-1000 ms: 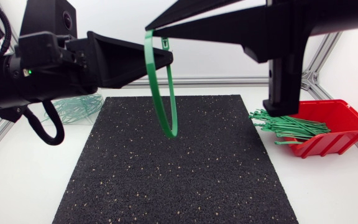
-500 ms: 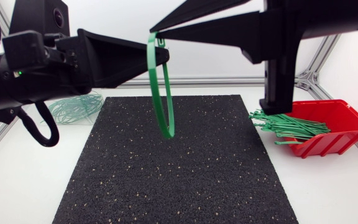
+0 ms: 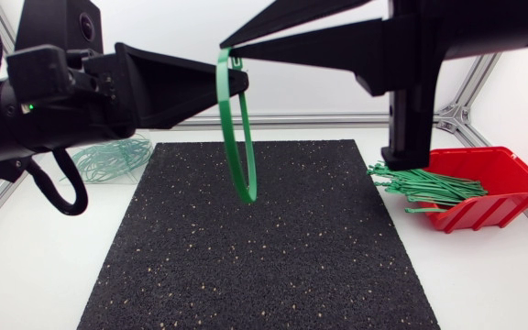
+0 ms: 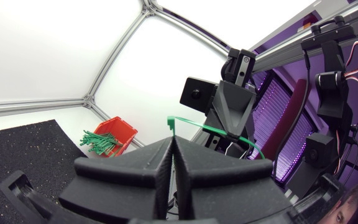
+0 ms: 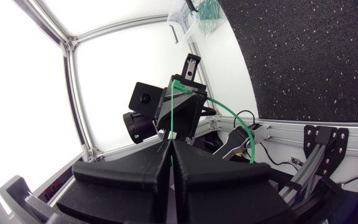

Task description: Take a green cable tie from the red box, thread the tail through the head to close it, then place it in the transparent bin on the left.

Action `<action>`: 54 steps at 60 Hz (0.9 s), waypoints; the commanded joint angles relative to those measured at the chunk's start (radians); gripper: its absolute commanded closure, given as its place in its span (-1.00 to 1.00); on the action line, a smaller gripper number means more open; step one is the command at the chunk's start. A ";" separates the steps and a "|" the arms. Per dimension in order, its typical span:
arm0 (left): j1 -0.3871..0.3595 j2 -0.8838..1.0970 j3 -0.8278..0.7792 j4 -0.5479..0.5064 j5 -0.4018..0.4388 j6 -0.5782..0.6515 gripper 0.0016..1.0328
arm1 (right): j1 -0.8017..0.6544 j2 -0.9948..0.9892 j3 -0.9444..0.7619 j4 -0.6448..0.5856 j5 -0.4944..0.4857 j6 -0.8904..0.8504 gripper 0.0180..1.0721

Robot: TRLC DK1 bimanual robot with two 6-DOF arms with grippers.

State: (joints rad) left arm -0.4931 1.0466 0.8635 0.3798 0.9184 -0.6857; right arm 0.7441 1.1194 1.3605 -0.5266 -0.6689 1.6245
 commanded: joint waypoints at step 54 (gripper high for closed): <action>0.001 0.010 -0.017 0.024 0.011 -0.032 0.93 | -0.012 -0.007 -0.051 0.040 -0.008 0.041 0.89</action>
State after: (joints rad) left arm -0.4931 1.0611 0.8635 0.3866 0.9184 -0.6888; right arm 0.7418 1.1168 1.3327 -0.4965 -0.6701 1.6314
